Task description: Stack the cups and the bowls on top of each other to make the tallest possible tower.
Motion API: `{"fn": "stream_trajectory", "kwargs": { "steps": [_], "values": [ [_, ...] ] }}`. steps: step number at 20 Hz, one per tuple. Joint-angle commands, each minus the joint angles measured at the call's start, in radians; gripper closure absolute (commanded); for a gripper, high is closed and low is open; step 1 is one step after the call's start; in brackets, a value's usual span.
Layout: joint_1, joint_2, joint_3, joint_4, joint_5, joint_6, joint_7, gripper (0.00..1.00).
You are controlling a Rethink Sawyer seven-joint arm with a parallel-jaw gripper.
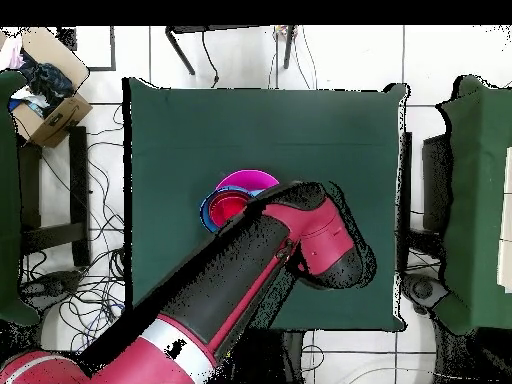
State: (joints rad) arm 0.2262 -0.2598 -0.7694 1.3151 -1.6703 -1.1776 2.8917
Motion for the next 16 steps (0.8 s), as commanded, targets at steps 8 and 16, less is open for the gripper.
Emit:
{"fn": "stream_trajectory", "kwargs": {
  "steps": [8, 16],
  "values": [
    [0.021, 0.029, 0.07, -0.08, 0.016, 0.071, 0.238, 1.0],
    [0.025, 0.033, 0.059, -0.085, 0.017, 0.064, 0.247, 1.0]
  ]
}}
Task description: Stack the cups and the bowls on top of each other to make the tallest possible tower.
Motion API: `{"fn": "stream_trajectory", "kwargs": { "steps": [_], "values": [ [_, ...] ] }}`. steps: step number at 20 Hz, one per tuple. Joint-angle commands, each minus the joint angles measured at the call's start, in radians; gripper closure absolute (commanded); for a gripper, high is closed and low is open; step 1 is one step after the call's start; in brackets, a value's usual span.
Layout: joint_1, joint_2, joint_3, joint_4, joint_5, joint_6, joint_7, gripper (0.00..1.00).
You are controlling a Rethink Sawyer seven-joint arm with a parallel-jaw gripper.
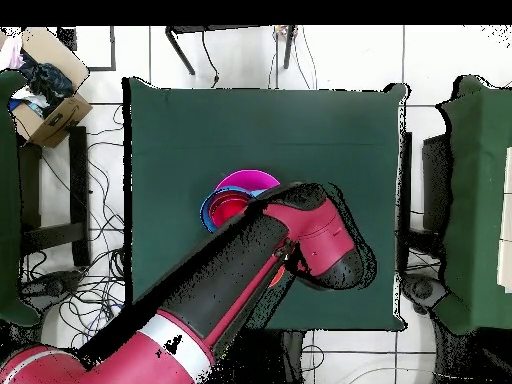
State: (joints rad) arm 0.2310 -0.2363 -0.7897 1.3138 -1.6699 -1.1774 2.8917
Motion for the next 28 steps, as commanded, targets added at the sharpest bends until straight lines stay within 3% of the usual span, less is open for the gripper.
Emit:
{"fn": "stream_trajectory", "kwargs": {
  "steps": [1, 6, 16, 23, 28],
  "values": [
    [0.021, 0.012, 0.076, -0.086, 0.014, 0.062, 0.251, 1.0],
    [0.019, 0.012, 0.06, -0.091, -0.006, 0.042, 0.245, 1.0],
    [0.032, 0.029, -0.043, -0.068, -0.112, 0.029, 0.109, 1.0],
    [0.054, 0.026, -0.098, -0.065, -0.134, 0.014, 0.146, 1.0],
    [0.052, 0.013, -0.102, -0.077, -0.111, 0.029, 0.128, 1.0]
  ]
}}
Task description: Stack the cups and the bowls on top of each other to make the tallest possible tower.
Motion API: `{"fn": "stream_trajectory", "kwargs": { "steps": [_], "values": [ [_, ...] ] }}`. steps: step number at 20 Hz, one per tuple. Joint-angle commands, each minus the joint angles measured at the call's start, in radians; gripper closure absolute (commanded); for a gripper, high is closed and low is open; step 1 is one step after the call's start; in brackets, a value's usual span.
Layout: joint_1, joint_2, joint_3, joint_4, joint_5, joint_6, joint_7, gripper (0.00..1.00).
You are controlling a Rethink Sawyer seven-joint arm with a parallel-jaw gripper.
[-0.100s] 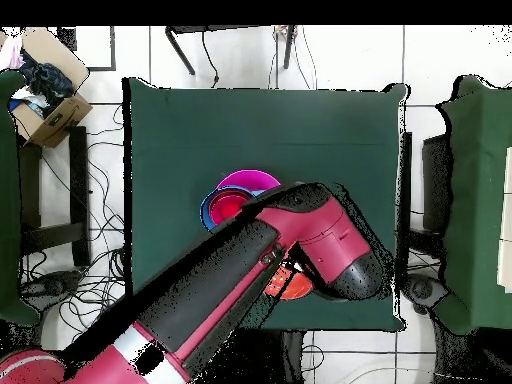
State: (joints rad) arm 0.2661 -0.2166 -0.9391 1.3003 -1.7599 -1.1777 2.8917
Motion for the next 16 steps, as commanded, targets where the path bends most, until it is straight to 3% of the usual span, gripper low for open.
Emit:
{"fn": "stream_trajectory", "kwargs": {
  "steps": [1, 16],
  "values": [
    [0.016, -0.013, 0.048, -0.065, -0.013, 0.034, 0.12, 1.0],
    [-0.016, -0.029, 0.079, -0.122, 0.113, 0.108, 0.117, 1.0]
  ]
}}
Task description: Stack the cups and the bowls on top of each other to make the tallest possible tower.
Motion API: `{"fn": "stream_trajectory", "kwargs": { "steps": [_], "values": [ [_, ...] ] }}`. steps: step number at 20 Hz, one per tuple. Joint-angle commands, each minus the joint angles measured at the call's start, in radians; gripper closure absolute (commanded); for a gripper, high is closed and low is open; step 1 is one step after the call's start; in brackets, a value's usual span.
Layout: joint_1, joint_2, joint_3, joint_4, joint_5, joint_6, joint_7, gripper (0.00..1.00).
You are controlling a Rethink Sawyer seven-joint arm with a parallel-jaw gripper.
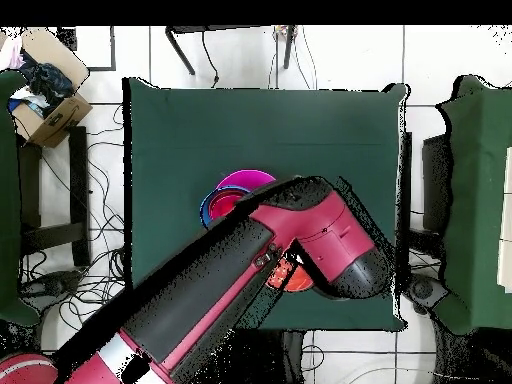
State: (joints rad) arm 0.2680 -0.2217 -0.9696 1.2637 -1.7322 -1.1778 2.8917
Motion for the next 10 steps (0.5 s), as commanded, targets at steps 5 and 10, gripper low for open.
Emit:
{"fn": "stream_trajectory", "kwargs": {
  "steps": [5, 10],
  "values": [
    [-0.022, -0.024, 0.121, -0.085, 0.149, 0.146, 0.098, 1.0],
    [-0.008, 0.005, 0.11, -0.088, 0.164, 0.167, 0.102, 1.0]
  ]
}}
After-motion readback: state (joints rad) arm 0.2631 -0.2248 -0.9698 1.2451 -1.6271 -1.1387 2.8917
